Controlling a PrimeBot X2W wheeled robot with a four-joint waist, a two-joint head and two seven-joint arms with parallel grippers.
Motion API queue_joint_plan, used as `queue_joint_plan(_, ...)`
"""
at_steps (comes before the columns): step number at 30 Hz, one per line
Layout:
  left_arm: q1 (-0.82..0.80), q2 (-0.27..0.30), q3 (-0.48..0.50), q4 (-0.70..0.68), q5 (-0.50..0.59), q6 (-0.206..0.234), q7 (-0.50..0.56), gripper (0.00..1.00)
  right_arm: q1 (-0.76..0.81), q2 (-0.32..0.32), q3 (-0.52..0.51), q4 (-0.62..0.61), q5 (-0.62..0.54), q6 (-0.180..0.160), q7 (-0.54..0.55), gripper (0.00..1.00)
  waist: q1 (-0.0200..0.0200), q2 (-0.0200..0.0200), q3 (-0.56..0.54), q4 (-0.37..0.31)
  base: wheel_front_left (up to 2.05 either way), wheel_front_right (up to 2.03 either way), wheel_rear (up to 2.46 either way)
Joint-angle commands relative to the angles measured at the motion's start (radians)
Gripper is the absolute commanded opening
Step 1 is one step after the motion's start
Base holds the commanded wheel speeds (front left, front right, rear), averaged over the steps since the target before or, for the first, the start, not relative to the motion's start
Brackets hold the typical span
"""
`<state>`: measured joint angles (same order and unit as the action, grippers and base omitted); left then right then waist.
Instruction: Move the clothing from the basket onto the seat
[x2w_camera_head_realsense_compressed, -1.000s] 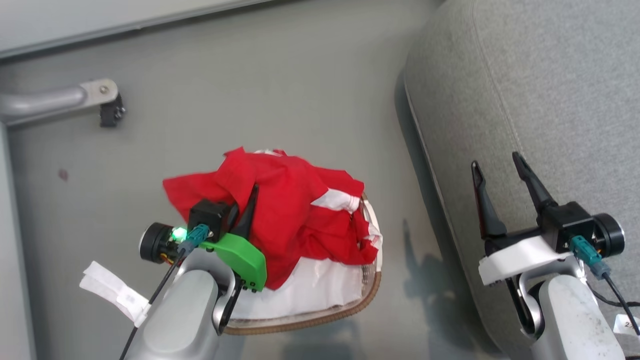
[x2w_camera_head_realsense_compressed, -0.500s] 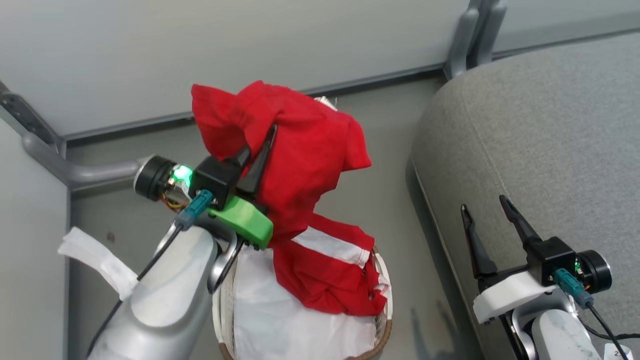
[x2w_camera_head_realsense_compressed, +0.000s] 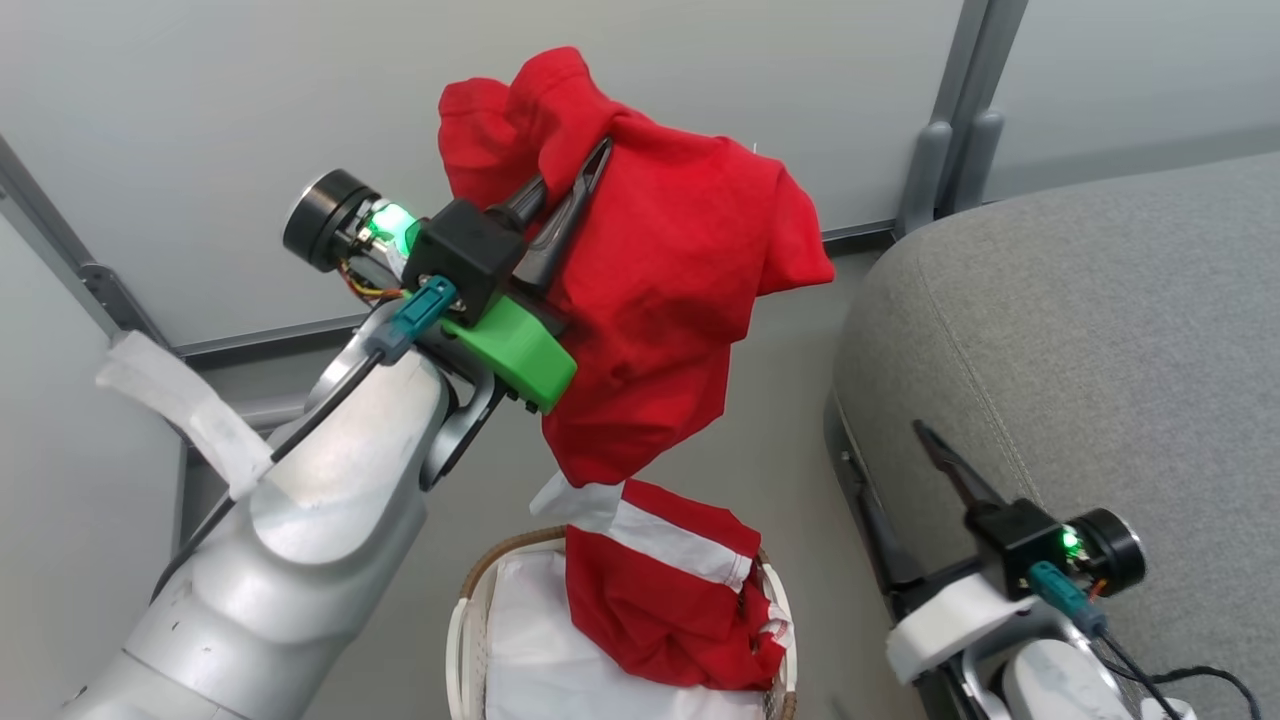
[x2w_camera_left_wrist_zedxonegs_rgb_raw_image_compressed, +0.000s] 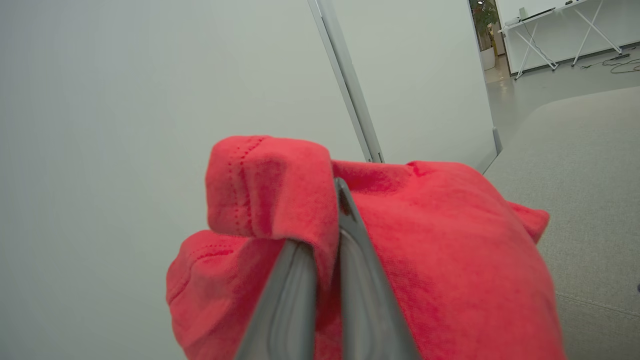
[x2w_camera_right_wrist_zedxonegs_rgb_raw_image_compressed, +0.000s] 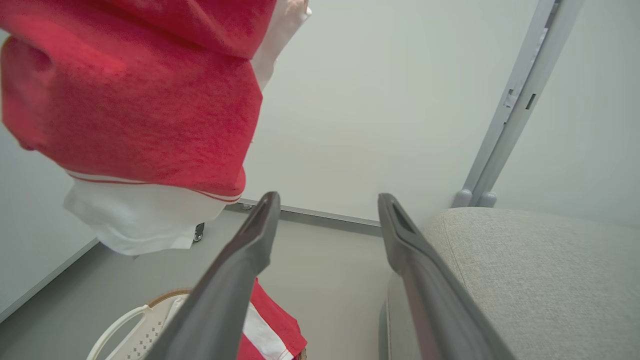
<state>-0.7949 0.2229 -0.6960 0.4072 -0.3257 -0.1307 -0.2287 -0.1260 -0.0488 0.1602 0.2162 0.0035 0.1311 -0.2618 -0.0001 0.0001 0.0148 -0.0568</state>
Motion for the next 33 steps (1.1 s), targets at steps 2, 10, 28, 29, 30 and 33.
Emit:
queue_joint_plan(2, -0.033, -0.01, -0.013, 0.006, -0.014, 0.0, 0.005, 0.0, -0.021, -0.003, 0.043, 0.005, -0.009, -0.001, -0.005, 1.0, 0.0001, -0.0001, -0.01, 0.013, 0.0, 0.0, 0.0)
queue_joint_plan(10, -0.094, -0.046, -0.046, 0.049, -0.024, 0.004, 0.042, 0.0, -0.098, -0.003, 0.213, 0.02, 0.058, -0.001, -0.005, 1.0, 0.0001, -0.0001, -0.018, 0.032, 0.0, 0.0, 0.0)
queue_joint_plan(28, -0.145, -0.158, -0.122, 0.112, -0.084, 0.007, 0.084, 0.0, -0.318, -0.003, 0.268, 0.189, 0.101, -0.001, -0.005, 1.0, 0.0001, -0.0001, -0.008, 0.098, 0.0, 0.0, 0.0)
queue_joint_plan(29, -0.146, -0.16, -0.127, 0.108, -0.089, 0.007, 0.089, 0.0, -0.325, -0.003, 0.263, 0.198, 0.094, -0.001, -0.005, 1.0, 0.0001, -0.0001, -0.007, 0.102, 0.0, 0.0, 0.0)
queue_joint_plan(30, -0.147, -0.162, -0.131, 0.104, -0.094, 0.006, 0.093, 0.0, -0.332, -0.003, 0.258, 0.206, 0.087, -0.001, -0.005, 1.0, 0.0001, -0.0001, -0.007, 0.104, 0.0, 0.0, 0.0)
queue_joint_plan(33, -0.143, -0.164, -0.141, 0.089, -0.116, 0.005, 0.102, 0.0, -0.358, -0.003, 0.243, 0.227, 0.068, -0.001, -0.005, 1.0, 0.0001, -0.0001, -0.005, 0.112, 0.0, 0.0, 0.0)
